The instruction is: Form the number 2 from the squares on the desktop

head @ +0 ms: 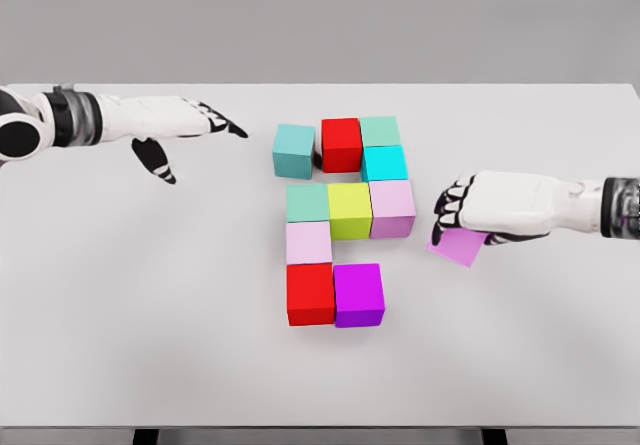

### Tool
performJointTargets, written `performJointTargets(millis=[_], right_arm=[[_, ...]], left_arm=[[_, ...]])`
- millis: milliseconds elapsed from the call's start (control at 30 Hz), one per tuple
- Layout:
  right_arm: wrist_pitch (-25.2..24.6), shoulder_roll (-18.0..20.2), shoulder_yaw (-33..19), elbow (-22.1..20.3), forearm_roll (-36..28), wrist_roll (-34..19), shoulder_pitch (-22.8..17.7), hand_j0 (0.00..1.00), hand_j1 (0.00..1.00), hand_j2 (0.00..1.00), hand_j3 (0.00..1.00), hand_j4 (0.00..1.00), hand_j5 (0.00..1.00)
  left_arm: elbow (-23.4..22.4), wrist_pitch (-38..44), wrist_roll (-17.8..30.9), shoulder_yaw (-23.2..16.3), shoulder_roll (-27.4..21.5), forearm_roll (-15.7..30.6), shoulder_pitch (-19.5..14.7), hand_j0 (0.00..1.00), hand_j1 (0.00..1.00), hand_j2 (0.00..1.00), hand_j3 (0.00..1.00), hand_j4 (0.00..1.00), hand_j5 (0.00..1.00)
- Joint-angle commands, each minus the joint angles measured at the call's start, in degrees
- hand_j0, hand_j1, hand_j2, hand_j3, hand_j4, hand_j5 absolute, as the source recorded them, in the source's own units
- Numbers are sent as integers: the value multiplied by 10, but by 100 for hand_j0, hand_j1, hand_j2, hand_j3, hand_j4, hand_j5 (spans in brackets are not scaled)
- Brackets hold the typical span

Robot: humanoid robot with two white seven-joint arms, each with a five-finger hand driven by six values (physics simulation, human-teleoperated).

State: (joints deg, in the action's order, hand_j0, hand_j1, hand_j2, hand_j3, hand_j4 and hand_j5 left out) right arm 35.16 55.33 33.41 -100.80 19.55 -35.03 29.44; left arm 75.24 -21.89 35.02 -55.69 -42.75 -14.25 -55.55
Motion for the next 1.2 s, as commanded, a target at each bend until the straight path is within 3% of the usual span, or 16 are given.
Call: performJointTargets(millis=[0, 100, 200, 267, 433, 567, 600, 633, 800, 1067, 1167], right_arm=[[-2, 1, 4, -1, -9, 0, -1, 63, 63, 63, 63, 63, 63], [-2, 2, 18, -1, -11, 0, -1, 63, 63, 63, 63, 63, 63], [-2, 1, 33, -2, -10, 0, 0, 63, 63, 63, 63, 63, 63], [-2, 1, 39, -3, -11, 0, 0, 62, 62, 62, 62, 62, 62], [-2, -2, 53, -4, -21, 0, 6, 62, 62, 62, 62, 62, 62], [-2, -14, 98, -4, -22, 0, 37, 63, 63, 63, 63, 63, 63], [-2, -14, 98, -4, -22, 0, 37, 68, 68, 68, 68, 68, 68], [-2, -14, 98, -4, -22, 0, 37, 100, 100, 100, 100, 100, 100], [-2, -8, 98, -4, -21, 0, 35, 100, 100, 100, 100, 100, 100], [-2, 17, 39, -3, -44, 0, 28, 100, 100, 100, 100, 100, 100], [-2, 37, -29, -2, -44, 0, -12, 100, 100, 100, 100, 100, 100]], left_arm=[[-10, -32, 0, 0, -1, -48, 0, 100, 100, 100, 100, 100, 100], [-11, -99, 0, 0, 6, -102, 0, 100, 100, 100, 100, 100, 100], [-19, -107, 0, 0, 21, -134, 0, 100, 100, 100, 100, 100, 100], [-54, -108, 0, 2, 35, -134, 0, 100, 100, 100, 100, 100, 100], [-59, -108, 0, -1, 47, -136, 12, 100, 100, 100, 100, 100, 100], [-91, -108, 0, -1, 70, -138, 11, 100, 100, 100, 100, 100, 100], [-91, -108, 0, 0, 70, -143, 10, 100, 100, 100, 100, 100, 100], [-97, -108, 0, 1, 73, -152, 10, 100, 100, 100, 100, 100, 100], [-115, -108, 0, 3, 87, -153, 10, 100, 100, 100, 100, 100, 100], [-115, -108, 0, 3, 90, -153, 10, 100, 100, 100, 100, 100, 100], [-120, -107, 0, 3, 91, -153, 9, 100, 100, 100, 100, 100, 100]])
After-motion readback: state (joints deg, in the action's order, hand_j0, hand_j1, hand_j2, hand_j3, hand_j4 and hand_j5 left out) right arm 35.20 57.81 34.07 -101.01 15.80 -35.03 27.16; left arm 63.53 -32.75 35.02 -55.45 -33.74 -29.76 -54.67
